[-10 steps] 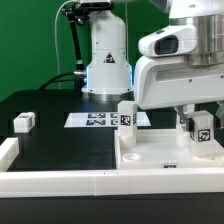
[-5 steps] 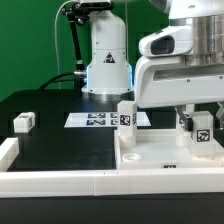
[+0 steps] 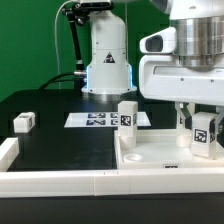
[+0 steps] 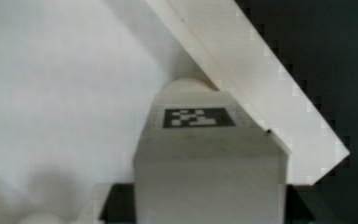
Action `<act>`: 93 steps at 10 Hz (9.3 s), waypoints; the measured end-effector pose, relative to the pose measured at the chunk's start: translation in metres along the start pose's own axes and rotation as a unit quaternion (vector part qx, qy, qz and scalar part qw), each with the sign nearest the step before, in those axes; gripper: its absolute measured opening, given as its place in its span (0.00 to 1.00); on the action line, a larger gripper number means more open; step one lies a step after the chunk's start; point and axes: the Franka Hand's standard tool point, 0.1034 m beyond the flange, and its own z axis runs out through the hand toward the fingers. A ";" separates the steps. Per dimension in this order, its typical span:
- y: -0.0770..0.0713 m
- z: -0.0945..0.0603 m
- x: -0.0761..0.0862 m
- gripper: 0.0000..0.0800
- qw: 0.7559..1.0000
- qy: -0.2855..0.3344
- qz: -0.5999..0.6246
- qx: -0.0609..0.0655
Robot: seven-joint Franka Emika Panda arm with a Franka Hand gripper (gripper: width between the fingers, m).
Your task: Assemble square table
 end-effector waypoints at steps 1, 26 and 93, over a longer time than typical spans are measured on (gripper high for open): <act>0.001 0.000 0.000 0.36 0.998 -0.002 0.068 -0.003; -0.007 -0.001 -0.004 0.65 0.896 0.010 -0.444 0.005; -0.006 -0.003 -0.007 0.81 0.971 -0.002 -0.237 0.010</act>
Offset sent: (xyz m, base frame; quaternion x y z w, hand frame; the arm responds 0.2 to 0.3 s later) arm -0.0004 -0.0145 -0.0041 -0.0216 -0.0163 0.1667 0.9856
